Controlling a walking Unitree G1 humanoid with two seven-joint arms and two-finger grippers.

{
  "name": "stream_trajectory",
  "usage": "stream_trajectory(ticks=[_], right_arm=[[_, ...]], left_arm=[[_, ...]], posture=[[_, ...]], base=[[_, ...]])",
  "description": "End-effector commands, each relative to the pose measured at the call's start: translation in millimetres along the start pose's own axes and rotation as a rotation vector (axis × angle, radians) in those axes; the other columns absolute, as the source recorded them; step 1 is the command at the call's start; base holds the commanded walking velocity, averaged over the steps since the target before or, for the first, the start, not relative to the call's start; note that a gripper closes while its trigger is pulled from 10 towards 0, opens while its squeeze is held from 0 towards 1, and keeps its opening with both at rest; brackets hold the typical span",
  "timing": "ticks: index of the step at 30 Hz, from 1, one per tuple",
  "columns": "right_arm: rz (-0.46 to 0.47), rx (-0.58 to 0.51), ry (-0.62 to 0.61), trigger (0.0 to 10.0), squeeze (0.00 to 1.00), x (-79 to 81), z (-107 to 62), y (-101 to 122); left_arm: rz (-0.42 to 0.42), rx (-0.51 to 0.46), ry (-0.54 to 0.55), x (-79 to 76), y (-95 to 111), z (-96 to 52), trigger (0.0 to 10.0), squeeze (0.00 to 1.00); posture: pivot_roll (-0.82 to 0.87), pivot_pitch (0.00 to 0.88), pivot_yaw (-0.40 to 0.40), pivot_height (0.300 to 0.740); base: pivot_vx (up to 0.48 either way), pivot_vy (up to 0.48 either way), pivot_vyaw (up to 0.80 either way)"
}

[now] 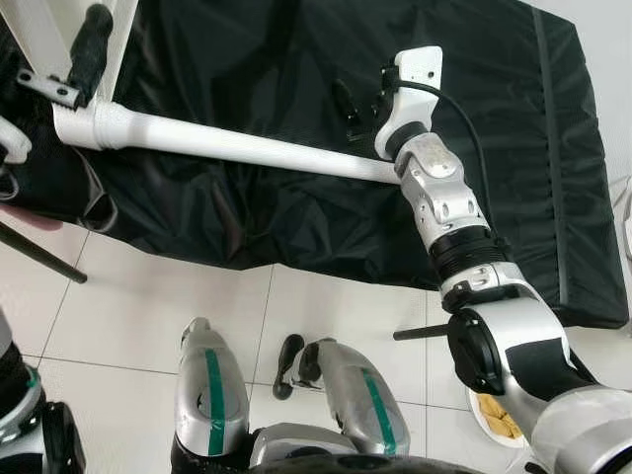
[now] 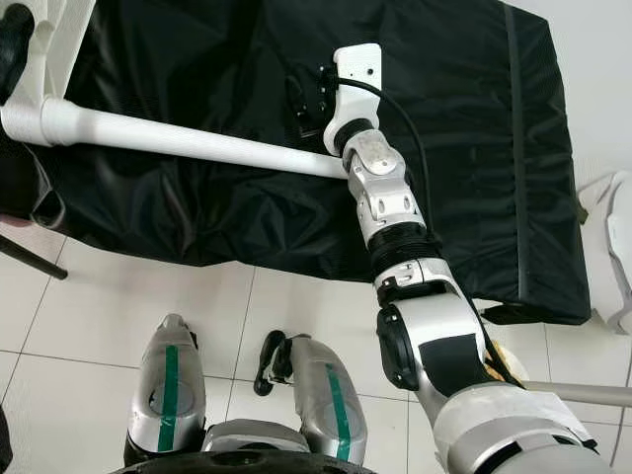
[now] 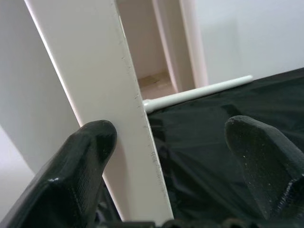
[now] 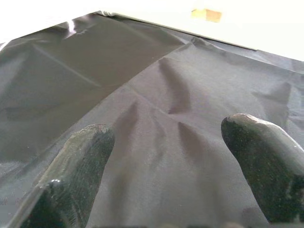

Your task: Building children table

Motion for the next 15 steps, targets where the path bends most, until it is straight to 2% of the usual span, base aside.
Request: stream_trajectory(ticks=[1,7,10,11,15], right_arm=[[-0.012,0.002,-0.029,10.0,0.0,-11.1,-4.6,-2.1],[-0.013,0.001,-0.032,10.0,0.0,-11.6,-4.7,-2.1],[-0.013,0.002,-0.031,10.0,0.0,-11.1,-4.4,-2.4],[-0.012,0.002,-0.028,10.0,0.0,-9.7,-3.0,-1.9],[-0.012,0.0,-0.023,10.0,0.0,-8.5,-1.0,-0.3]], left_arm=[[-0.005,0.01,0.088,7.7,-1.5,1.3,10.0,0.0],[-0.03,0.007,0.085,9.0,-0.5,-4.7,10.0,0.0],[-0.035,0.008,0.067,6.9,-0.2,-7.9,10.0,0.0],[-0.04,0.012,0.034,1.4,-0.2,-12.5,10.0,0.0],[-0.027,0.033,0.045,1.9,-3.6,-15.8,10.0,0.0]], posture=[[0.33,0.099,-0.202,0.74],[0.33,0.097,-0.205,0.74],[0.33,0.097,-0.208,0.74],[0.34,0.099,-0.213,0.74],[0.34,0.102,-0.22,0.74]], base=[[0.0,0.0,0.0],[0.0,0.0,0.0],[0.0,0.0,0.0],[0.0,0.0,0.0],[0.0,0.0,0.0]])
Point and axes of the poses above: a point about 5 cm out from each wrist's last joint towards the gripper, its own z axis pointing out of the wrist towards the gripper, its own y axis along the axis of the wrist's last joint, x = y × z, the point moved 5 cm from there along z, pointing out of the wrist towards the gripper, and after that the axes turned 9 degrees about z, right-handed, at the moved point
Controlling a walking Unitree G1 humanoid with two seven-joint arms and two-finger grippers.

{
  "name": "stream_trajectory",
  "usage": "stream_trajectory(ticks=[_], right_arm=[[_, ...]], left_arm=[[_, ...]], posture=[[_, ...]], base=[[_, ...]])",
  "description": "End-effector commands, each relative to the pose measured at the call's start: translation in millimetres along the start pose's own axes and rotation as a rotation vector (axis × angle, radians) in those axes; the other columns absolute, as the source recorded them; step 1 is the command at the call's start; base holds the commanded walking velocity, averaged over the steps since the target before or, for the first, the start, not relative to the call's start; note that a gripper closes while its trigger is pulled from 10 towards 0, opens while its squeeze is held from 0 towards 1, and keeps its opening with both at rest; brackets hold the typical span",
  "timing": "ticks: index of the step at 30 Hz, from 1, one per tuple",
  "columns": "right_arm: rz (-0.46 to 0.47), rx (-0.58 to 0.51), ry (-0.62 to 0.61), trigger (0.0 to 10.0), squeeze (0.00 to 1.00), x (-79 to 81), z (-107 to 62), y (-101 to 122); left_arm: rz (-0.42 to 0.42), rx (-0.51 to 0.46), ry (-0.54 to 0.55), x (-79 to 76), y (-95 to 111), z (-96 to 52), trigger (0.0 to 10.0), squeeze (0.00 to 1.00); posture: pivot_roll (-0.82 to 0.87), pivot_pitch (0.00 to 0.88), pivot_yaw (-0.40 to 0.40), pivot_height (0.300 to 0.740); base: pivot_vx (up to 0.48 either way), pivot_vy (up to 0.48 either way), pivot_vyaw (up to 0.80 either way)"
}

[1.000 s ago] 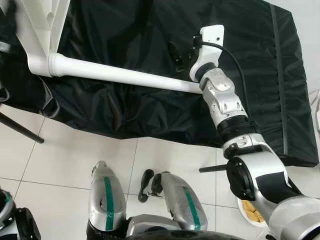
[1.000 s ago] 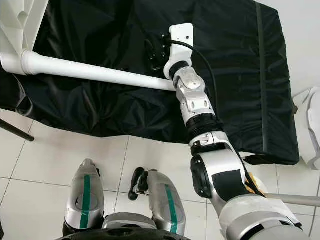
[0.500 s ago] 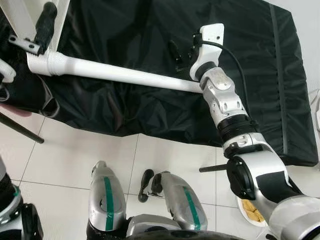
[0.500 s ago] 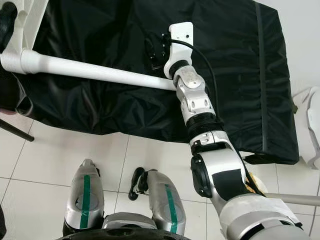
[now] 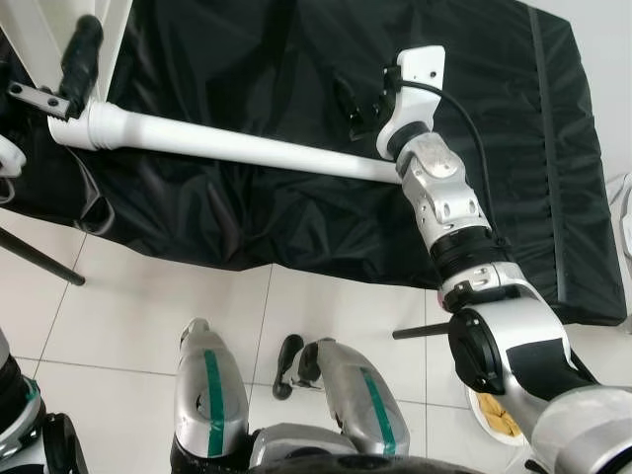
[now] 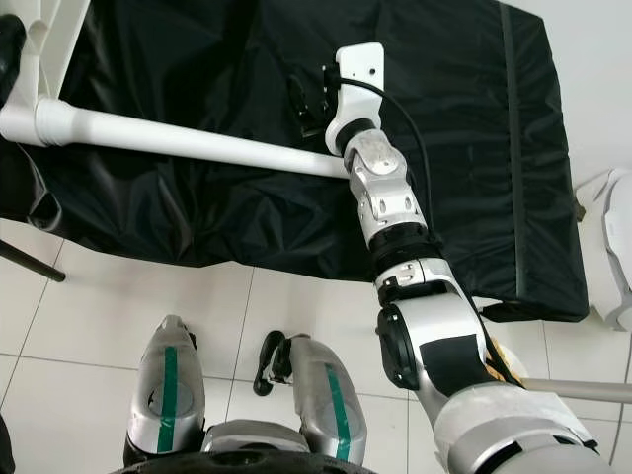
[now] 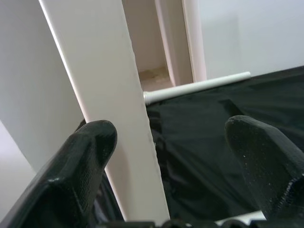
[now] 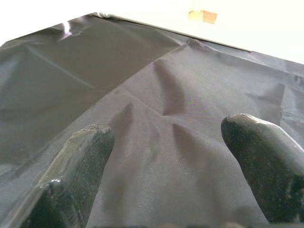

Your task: Building children table

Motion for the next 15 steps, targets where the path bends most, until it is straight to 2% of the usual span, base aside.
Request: stream_trajectory(ticks=[1,7,9,13,15], right_arm=[[-0.01,0.009,-0.019,10.0,0.0,-7.7,-1.2,-1.9],[-0.008,0.005,-0.013,10.0,0.0,-5.9,0.3,-0.2],[-0.006,0.003,-0.014,10.0,0.0,-5.7,0.4,0.3],[-0.006,0.0,-0.015,10.0,0.0,-5.7,0.3,0.8],[-0.005,-0.003,-0.019,10.0,0.0,-6.7,0.2,1.8]], left_arm=[[0.011,0.001,0.047,3.6,2.4,-2.6,10.0,0.0],[0.004,0.032,0.099,8.2,-5.4,-1.5,10.0,0.0],[0.025,0.065,0.137,13.1,-11.4,-0.6,10.0,0.0],[-0.003,0.073,0.157,15.2,-14.9,-0.9,10.0,0.0],[0.034,0.092,0.184,19.5,-18.5,-0.1,10.0,0.0]], posture=[[0.34,0.102,-0.22,0.74],[0.34,0.105,-0.221,0.74],[0.34,0.104,-0.221,0.74],[0.34,0.103,-0.219,0.74],[0.33,0.104,-0.216,0.74]], base=[[0.0,0.0,0.0],[0.0,0.0,0.0],[0.0,0.0,0.0],[0.0,0.0,0.0],[0.0,0.0,0.0]])
Point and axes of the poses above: a point about 5 cm out from each wrist's last joint towards the gripper, its own z axis pointing out of the wrist towards the gripper, its own y axis along the axis of the wrist's last joint, x = y × z, the point moved 5 cm from there along z, pointing out of the wrist towards the gripper, and after that the axes turned 9 degrees about z, right-handed, at the moved point
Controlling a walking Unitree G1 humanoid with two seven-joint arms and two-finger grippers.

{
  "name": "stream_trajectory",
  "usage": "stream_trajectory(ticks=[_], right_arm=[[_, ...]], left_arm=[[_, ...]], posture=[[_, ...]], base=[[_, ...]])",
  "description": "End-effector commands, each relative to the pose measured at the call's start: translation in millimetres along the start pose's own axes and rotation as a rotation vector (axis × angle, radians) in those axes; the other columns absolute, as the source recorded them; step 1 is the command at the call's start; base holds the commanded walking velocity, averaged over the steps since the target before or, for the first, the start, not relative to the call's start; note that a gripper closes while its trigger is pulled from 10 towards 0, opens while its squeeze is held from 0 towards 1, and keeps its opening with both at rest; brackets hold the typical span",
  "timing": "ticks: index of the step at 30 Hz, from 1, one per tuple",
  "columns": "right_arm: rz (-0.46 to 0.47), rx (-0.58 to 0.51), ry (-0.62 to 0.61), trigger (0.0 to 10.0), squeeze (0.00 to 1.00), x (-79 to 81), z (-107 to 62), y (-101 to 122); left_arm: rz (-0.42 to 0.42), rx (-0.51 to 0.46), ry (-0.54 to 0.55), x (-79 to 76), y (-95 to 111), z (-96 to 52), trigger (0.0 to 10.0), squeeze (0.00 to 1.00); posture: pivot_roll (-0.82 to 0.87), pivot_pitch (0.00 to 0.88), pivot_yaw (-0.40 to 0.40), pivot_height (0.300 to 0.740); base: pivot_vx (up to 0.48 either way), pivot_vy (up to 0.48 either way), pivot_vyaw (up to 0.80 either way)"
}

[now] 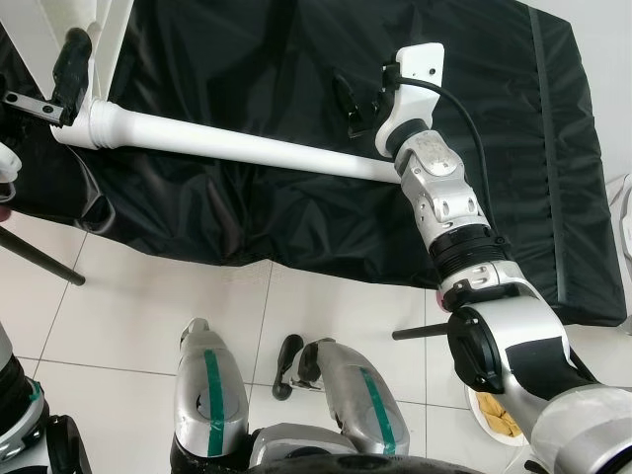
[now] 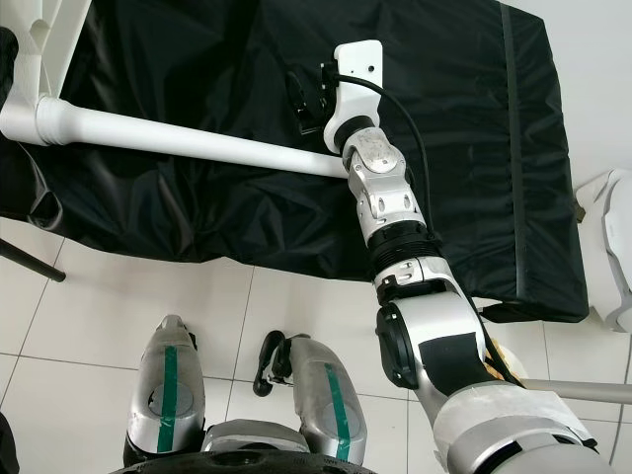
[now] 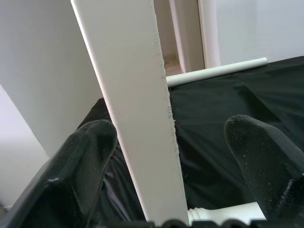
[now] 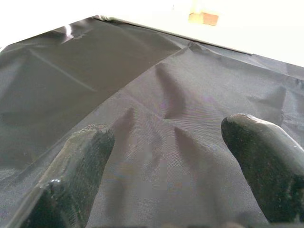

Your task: Building children table

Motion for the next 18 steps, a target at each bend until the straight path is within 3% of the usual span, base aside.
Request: stream_trajectory(ticks=[1,16,18], right_arm=[[-0.006,0.003,-0.023,10.0,0.0,-8.3,-1.0,0.0],[-0.007,-0.011,-0.049,10.0,0.0,-15.4,-4.0,2.9],[-0.007,-0.015,-0.056,10.0,0.0,-17.0,-5.2,3.4]], left_arm=[[0.019,0.032,0.143,13.0,-4.8,0.0,10.0,0.0],[-0.026,0.029,0.239,24.3,-6.6,16.4,10.0,0.0],[-0.029,0.054,0.293,28.9,-11.7,23.6,10.0,0.0]], posture=[[0.33,0.104,-0.216,0.74],[0.3,0.099,-0.201,0.74],[0.29,0.099,-0.195,0.74]], base=[[0.0,0.0,0.0],[0.0,0.0,0.0],[0.0,0.0,0.0]])
Point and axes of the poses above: a point about 5 cm out from each wrist's last joint towards the gripper, its own z axis pointing out of the wrist towards the gripper, its own y axis along the axis of the wrist's last joint, x = y × z, the point moved 5 cm from there along z, pointing out of the wrist towards the gripper, and after that the axes turned 9 degrees about z, right-handed, at the moved point
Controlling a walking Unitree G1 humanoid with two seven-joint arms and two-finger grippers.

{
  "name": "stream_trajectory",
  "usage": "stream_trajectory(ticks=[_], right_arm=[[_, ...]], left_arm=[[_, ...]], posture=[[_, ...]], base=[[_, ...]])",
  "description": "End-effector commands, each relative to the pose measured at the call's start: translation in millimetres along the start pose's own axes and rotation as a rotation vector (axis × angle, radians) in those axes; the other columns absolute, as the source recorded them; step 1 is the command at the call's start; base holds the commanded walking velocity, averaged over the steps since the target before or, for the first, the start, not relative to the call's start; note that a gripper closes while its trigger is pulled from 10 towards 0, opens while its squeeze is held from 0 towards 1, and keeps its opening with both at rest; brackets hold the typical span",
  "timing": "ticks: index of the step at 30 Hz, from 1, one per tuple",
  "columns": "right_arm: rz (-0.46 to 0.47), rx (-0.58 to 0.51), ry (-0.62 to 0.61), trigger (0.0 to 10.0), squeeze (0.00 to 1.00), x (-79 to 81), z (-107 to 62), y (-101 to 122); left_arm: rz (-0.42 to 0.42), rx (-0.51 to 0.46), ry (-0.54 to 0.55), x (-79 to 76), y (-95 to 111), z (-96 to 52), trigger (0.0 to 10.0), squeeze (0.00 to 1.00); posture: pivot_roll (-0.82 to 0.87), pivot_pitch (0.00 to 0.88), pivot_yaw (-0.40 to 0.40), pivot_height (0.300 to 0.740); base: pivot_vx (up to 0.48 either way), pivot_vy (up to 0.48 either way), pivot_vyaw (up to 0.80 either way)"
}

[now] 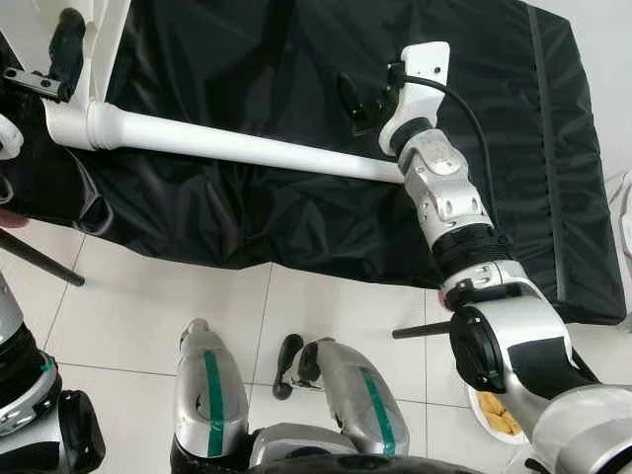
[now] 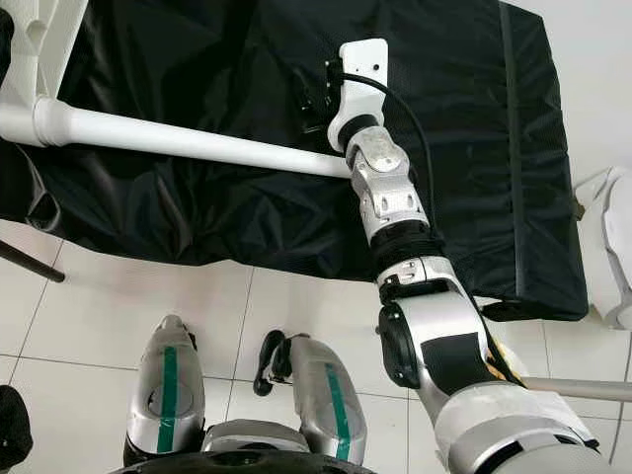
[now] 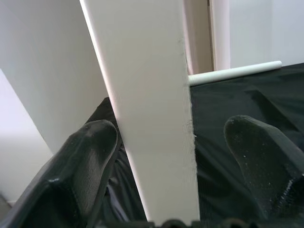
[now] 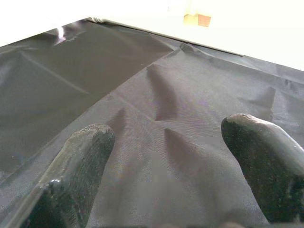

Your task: Building children table

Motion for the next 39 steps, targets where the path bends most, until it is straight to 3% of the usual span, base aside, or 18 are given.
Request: stream_trajectory(ticks=[1,7,9,19,32,33,35,36,37,39], right_arm=[[-0.001,-0.001,-0.035,10.0,0.0,-10.8,-3.8,-0.6],[-0.001,-0.002,-0.041,10.0,0.0,-11.9,-4.4,-0.2],[-0.001,-0.003,-0.046,10.0,0.0,-12.8,-4.6,0.0],[0.0,-0.006,-0.057,10.0,0.0,-14.3,-8.2,-0.2],[0.005,0.001,-0.065,10.0,0.0,-14.0,-15.0,-5.0],[0.005,0.002,-0.067,10.0,0.0,-14.4,-16.1,-5.4],[0.005,0.002,-0.067,10.0,0.0,-14.4,-16.1,-5.4],[0.006,0.003,-0.068,10.0,0.0,-14.7,-17.0,-5.8],[0.007,0.005,-0.071,10.0,0.0,-15.0,-17.9,-6.4],[0.008,0.006,-0.073,10.0,0.0,-15.3,-18.8,-7.1]], left_arm=[[0.002,0.038,0.246,21.3,-4.6,1.4,10.0,0.0],[0.003,0.049,0.289,25.2,-7.2,6.7,10.0,0.0],[0.023,0.074,0.32,22.9,-12.7,21.2,10.0,0.0],[0.029,0.119,0.376,15.5,-21.2,45.8,10.0,0.0],[0.073,0.113,0.406,14.3,-18.4,59.7,10.0,0.0],[0.052,0.118,0.404,13.1,-20.2,60.3,6.8,0.0],[0.052,0.118,0.404,13.1,-20.2,60.3,6.8,0.0],[0.035,0.118,0.398,11.3,-21.5,60.8,0.7,0.0],[0.021,0.116,0.392,9.2,-23.0,61.5,0.0,0.0],[0.025,0.118,0.391,7.7,-23.9,61.7,0.0,0.0]], posture=[[0.29,0.099,-0.195,0.74],[0.29,0.1,-0.194,0.74],[0.28,0.097,-0.193,0.74],[0.25,0.103,-0.177,0.74],[0.23,0.109,-0.158,0.74],[0.23,0.108,-0.157,0.74],[0.23,0.108,-0.157,0.74],[0.23,0.107,-0.156,0.74],[0.23,0.104,-0.153,0.74],[0.23,0.101,-0.152,0.74]], base=[[0.0,0.0,0.0],[0.0,0.0,0.0],[0.0,0.0,0.0],[0.0,0.0,0.0],[0.0,0.0,0.0],[0.0,0.0,0.0],[0.0,0.0,0.0],[0.0,0.0,0.0],[0.0,0.0,0.0],[0.0,0.0,0.0]])
Point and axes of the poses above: a point about 5 cm out from each wrist's last joint towards the gripper, its own z axis pointing out of the wrist towards the gripper, its own y axis along the axis of the wrist's last joint, x = y × z, the point moved 5 cm from there along z, pointing out of the wrist towards the gripper, and after that the axes turned 9 degrees about z, right-handed, at the moved point
